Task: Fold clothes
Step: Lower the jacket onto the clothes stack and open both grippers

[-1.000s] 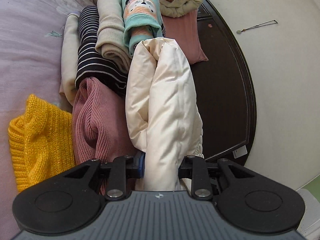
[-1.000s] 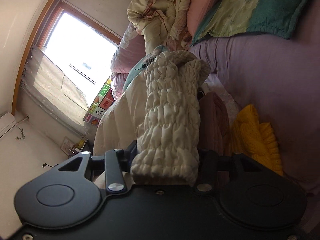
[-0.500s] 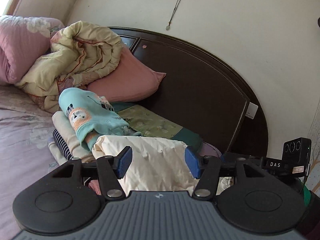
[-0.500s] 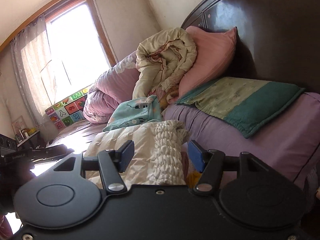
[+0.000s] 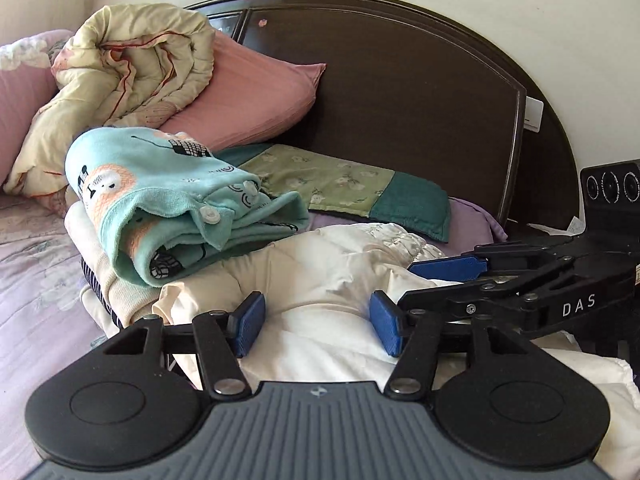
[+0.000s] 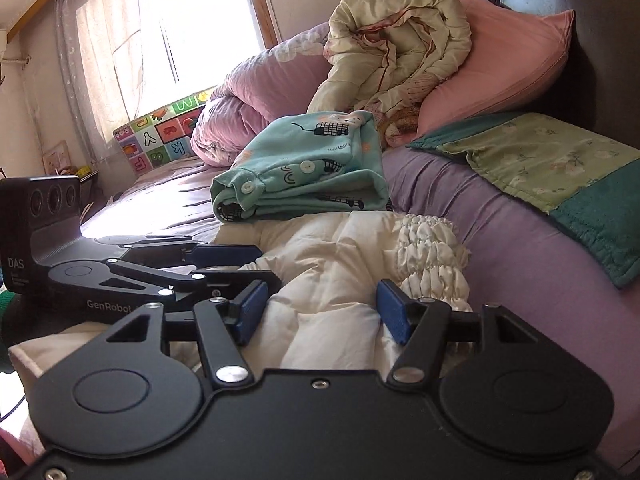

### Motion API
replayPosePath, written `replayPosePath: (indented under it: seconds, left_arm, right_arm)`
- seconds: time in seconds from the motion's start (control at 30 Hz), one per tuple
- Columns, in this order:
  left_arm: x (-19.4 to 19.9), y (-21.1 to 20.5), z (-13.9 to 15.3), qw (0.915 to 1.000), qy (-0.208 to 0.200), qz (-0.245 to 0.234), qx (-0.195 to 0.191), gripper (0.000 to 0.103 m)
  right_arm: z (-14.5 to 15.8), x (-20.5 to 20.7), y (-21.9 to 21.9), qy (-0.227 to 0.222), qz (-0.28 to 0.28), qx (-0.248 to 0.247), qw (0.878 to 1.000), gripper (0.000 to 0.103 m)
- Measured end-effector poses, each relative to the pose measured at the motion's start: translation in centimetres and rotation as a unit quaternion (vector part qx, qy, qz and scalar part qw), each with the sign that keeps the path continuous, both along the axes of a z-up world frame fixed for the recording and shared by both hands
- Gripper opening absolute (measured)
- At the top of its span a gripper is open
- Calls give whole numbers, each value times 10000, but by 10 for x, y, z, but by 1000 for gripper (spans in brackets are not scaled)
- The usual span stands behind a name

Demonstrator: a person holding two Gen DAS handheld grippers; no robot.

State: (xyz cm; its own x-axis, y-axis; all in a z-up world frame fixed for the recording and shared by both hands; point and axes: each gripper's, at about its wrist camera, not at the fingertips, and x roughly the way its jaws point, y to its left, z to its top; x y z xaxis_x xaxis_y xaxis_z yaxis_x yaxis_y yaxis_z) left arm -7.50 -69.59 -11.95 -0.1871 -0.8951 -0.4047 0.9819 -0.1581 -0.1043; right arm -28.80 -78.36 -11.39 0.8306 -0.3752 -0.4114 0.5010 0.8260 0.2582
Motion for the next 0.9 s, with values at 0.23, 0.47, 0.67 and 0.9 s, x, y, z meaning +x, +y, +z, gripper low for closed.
replayPosePath:
  seconds: [0.23,0.47,0.67,0.9]
  left_arm:
    - [10,66,11,9967,530,616,-82,71]
    - [10,140,4,9838,919,1511,291,89]
    - [-7,196,12,9696,439,2376,392,94]
    - [-17,268,30,9781,394,2040,102,94]
  right_arm:
    - [26,-37,37,-423,-434,0,9982,98]
    - [34,-61,100,-987,-1152,531,9870,103]
    - [23,-49,157,-1019,-1086,1070,9830,103]
    - [25,-50,212,-513,-1997,827,9750,103]
